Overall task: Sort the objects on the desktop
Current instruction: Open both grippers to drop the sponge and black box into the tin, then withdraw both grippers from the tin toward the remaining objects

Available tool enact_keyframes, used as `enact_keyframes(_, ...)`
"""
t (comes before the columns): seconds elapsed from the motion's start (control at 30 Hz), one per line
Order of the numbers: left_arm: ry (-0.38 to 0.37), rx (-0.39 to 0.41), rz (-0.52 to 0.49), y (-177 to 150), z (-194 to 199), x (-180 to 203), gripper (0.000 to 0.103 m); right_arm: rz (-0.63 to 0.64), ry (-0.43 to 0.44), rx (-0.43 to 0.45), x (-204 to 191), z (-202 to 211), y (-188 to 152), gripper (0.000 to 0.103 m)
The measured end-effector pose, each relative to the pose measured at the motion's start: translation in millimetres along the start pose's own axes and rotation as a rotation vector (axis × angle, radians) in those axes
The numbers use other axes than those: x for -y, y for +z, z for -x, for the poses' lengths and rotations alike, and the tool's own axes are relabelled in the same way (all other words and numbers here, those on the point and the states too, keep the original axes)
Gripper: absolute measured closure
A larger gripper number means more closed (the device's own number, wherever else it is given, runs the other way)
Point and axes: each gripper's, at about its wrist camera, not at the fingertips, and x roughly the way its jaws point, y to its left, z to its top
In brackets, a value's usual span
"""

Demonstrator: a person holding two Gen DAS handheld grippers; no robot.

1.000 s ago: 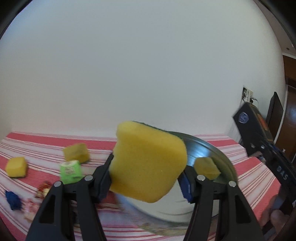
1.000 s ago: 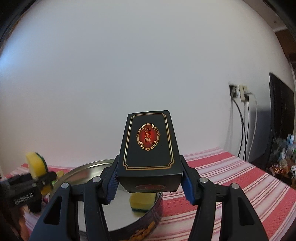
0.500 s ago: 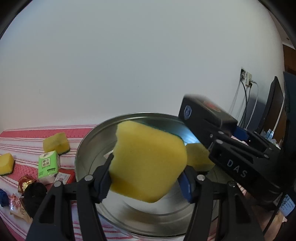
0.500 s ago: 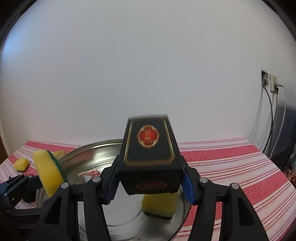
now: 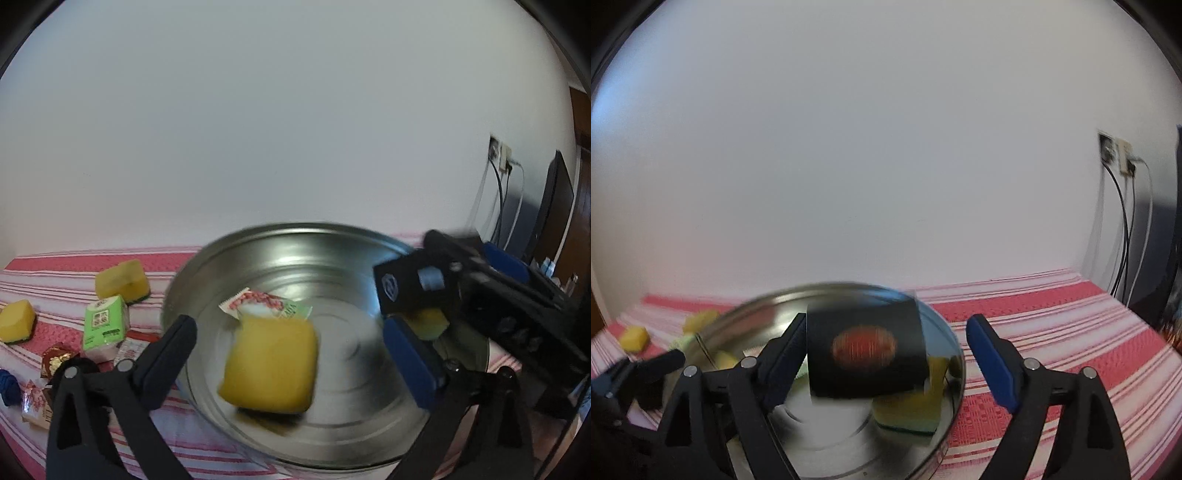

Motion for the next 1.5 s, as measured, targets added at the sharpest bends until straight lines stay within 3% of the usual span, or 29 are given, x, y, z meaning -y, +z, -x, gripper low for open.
enact_keyframes(0.3,0.032,0.023,0.018,1.1,3.4,-8.7,0.001,-0.150,-0.060,0.151,24.1,26.3,7.9,0.008)
enact_keyframes(1.13,0.148,0.081,0.016,2.1,12.9,-21.4,0.001,-0.132,-0.079,0.213,10.6,40.8,-0.8,0.008)
enact_keyframes(1.5,0.156,0.090,0.052,-1.4,26.9,-39.7,0.001,-0.064,-0.056,0.234,-13.8,55.8,-4.8,0.008)
